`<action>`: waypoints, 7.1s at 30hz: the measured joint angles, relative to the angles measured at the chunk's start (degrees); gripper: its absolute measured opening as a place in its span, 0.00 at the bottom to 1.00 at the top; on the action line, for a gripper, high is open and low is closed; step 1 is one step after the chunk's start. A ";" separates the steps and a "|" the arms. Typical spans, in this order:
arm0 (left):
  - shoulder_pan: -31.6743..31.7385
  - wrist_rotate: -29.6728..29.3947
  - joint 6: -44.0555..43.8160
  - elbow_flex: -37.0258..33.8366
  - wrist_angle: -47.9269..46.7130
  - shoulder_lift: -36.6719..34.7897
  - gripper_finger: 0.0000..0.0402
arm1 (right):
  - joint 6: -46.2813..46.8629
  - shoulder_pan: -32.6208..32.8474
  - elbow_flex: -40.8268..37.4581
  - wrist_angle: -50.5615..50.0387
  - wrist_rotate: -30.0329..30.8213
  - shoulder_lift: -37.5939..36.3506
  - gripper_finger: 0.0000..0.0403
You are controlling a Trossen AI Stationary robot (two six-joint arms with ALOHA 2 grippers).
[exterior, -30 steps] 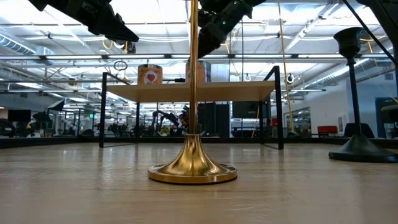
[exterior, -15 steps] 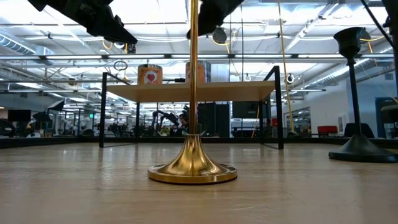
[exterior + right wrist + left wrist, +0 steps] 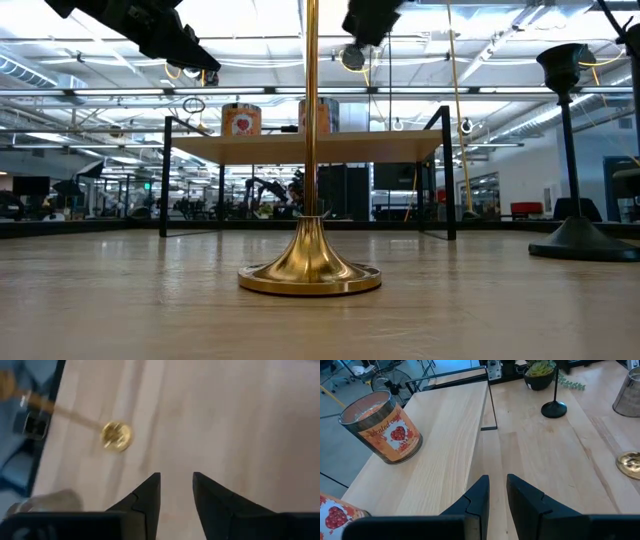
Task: Pick & Place candle stick holders
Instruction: Put the red scented candle on the shelf
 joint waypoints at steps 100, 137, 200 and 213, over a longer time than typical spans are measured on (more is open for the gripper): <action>0.01 -0.04 -4.24 0.00 0.46 0.00 0.18 | 20.53 24.96 -38.46 36.55 -5.01 -8.61 0.28; 0.00 -0.02 -3.45 0.00 0.44 -0.02 0.18 | 15.75 17.33 -38.92 44.30 -4.79 -9.53 0.00; 0.00 -0.02 -1.07 0.02 0.39 -0.02 0.18 | -12.03 -35.11 -19.33 15.54 22.27 -19.99 0.01; 0.00 -0.02 -1.15 0.02 0.36 -0.02 0.18 | -12.06 -36.29 -19.36 13.66 17.95 -20.00 0.03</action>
